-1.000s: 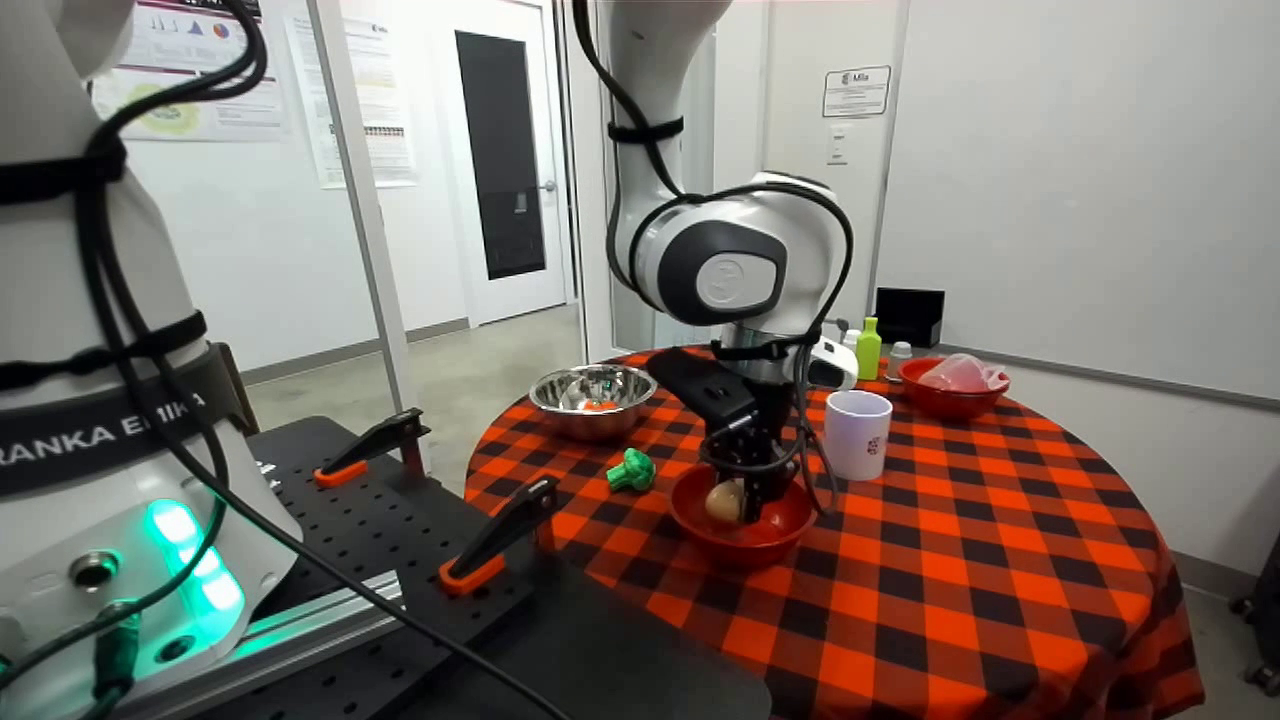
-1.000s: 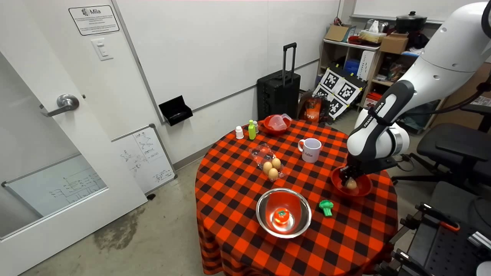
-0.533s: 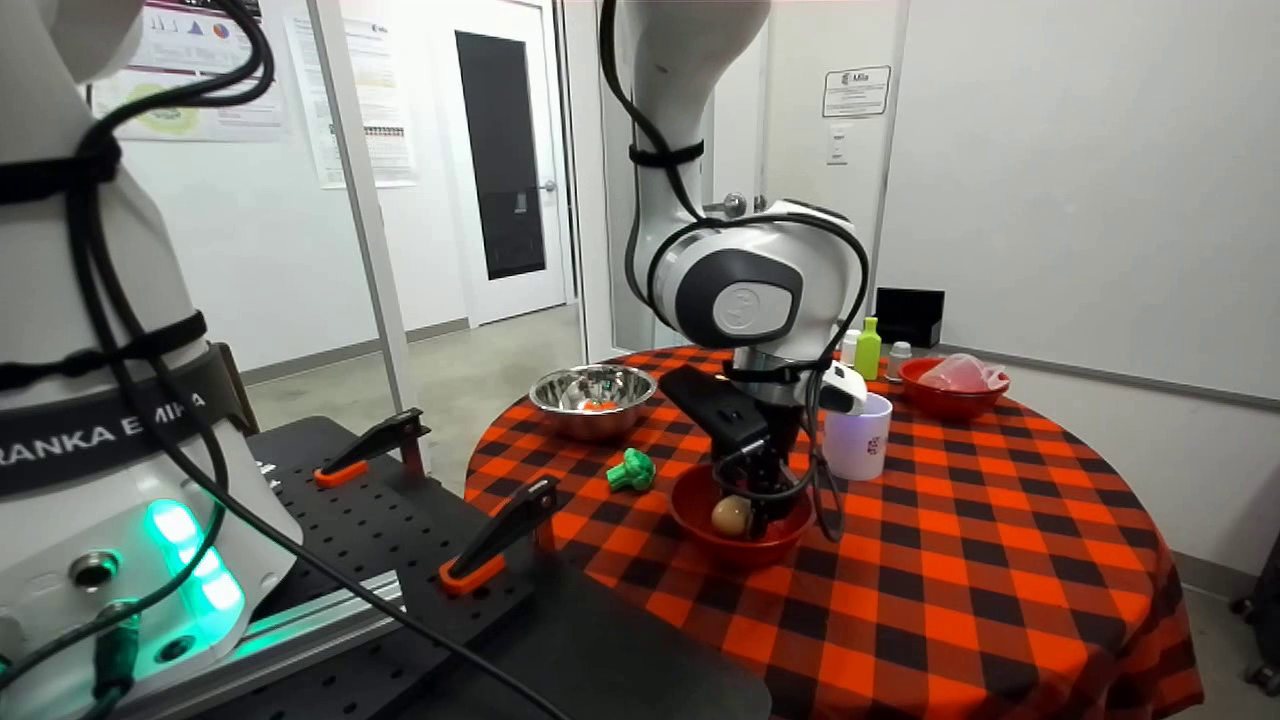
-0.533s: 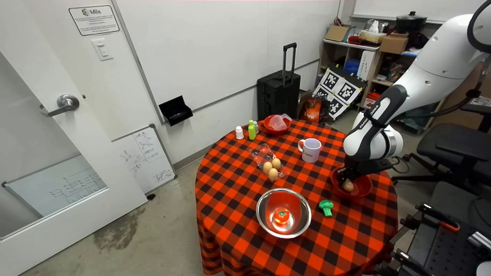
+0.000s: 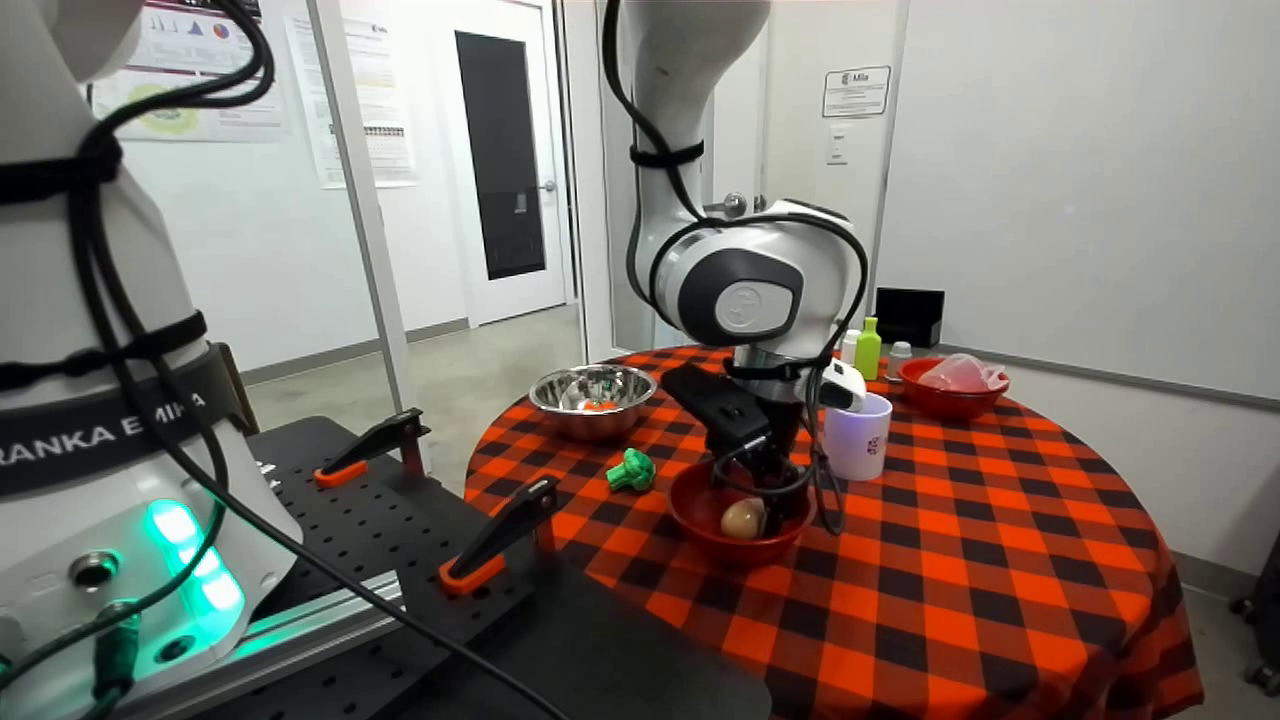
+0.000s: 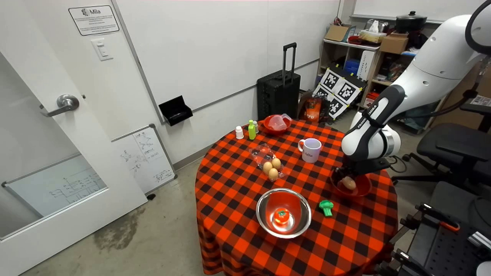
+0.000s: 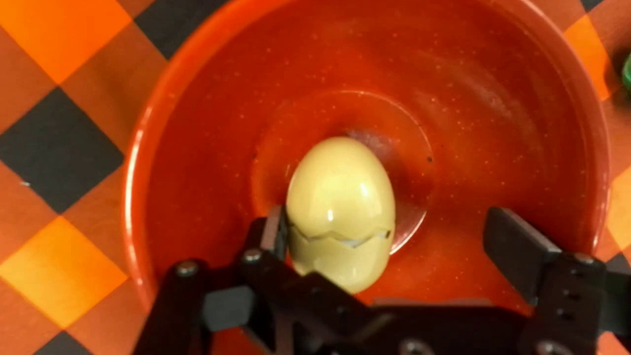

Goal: Put the egg, broccoli and tomato plush in the orange bowl

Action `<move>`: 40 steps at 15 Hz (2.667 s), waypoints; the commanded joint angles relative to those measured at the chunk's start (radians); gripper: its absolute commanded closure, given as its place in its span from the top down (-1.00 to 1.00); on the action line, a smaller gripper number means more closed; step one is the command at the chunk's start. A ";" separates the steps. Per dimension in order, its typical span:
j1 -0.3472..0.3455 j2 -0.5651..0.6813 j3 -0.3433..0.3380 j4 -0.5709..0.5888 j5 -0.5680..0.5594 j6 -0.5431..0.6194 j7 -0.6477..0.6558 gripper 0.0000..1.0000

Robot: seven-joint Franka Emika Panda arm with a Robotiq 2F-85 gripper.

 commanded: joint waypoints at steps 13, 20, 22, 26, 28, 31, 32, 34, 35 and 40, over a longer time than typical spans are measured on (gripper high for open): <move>0.335 -0.278 -0.133 -0.178 -0.028 0.011 0.127 1.00; 0.374 -0.291 -0.060 -0.219 0.014 0.020 0.149 1.00; 0.395 -0.289 -0.047 -0.231 0.027 0.024 0.187 1.00; 0.440 -0.281 -0.033 -0.245 0.070 0.046 0.290 1.00; 0.475 -0.275 -0.044 -0.243 0.089 0.048 0.348 1.00; 0.508 -0.272 -0.052 -0.243 0.115 0.052 0.416 1.00; 0.514 -0.269 -0.053 -0.243 0.124 0.054 0.432 1.00; 0.520 -0.262 -0.055 -0.242 0.139 0.054 0.456 1.00; 0.518 -0.259 -0.053 -0.242 0.146 0.054 0.462 1.00; 0.504 -0.253 -0.056 -0.254 0.170 0.057 0.465 1.00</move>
